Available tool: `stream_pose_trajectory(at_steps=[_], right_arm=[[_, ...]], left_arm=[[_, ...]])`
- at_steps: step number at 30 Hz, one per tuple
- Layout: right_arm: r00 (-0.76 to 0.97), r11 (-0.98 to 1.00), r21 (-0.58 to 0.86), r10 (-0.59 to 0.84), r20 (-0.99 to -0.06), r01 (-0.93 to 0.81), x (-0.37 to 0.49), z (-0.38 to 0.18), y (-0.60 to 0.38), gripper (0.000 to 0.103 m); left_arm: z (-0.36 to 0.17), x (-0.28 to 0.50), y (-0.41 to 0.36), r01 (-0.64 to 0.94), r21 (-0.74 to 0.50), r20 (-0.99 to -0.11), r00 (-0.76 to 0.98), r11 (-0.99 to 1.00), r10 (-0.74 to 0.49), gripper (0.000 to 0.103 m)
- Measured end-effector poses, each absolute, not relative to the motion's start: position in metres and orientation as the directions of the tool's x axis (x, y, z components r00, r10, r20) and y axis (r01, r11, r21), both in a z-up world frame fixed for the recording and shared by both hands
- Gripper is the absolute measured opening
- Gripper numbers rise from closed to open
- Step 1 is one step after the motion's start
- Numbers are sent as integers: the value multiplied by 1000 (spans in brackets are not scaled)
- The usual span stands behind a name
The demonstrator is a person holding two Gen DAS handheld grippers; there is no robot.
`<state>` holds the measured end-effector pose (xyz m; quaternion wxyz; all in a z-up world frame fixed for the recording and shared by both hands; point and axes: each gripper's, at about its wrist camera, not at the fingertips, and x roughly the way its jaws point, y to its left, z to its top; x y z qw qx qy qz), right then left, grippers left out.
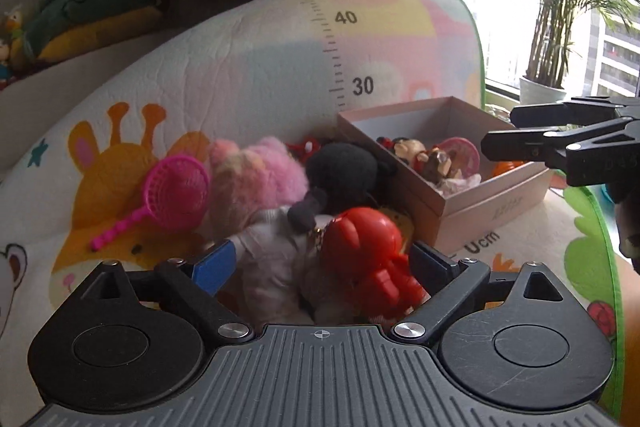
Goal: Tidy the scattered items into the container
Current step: 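Move the left tool back toward the pink plush doll pile, then grasp the red plastic toy with the right tool while the left tool grasps the pale yellow keychain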
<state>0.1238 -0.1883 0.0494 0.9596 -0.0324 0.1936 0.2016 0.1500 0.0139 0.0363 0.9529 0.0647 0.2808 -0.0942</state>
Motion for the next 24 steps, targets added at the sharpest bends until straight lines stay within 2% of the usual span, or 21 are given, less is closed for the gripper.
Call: stream_pose_trajectory(at_steps=[3,6,13,17,18,20,21,24], right_arm=[[821,901,-6,394,-413,-434,118,43,-166,76],[785,879,-15,417,-457,-476,118,36,-145,65],[739,857,-10,437,-513,-514,132,12,-100,65],[727,859,-20,421,-542,-512,143,0,-87,65],[727,859,-28,416,-547,-512,142,-1,-87,57],[721,853,-39,414,-555,-520,137,-2,-90,54],[716,849,-41,418,-559,-527,133,-1,-94,48],[708,839,-53,420,-568,-541,119,0,-108,46]], left_arm=[[26,139,31,122,66,-547,835,990,-66,97],[23,127,49,50,22,-544,839,998,-30,97],[17,107,79,-25,-19,-563,826,1000,10,97],[18,106,83,-21,-34,-572,820,999,-2,97],[19,107,83,-17,-38,-570,822,999,-8,97],[20,108,81,-3,-46,-565,825,999,-23,98],[21,110,78,6,-48,-563,826,999,-32,98],[22,116,66,50,-45,-557,828,998,-66,98]])
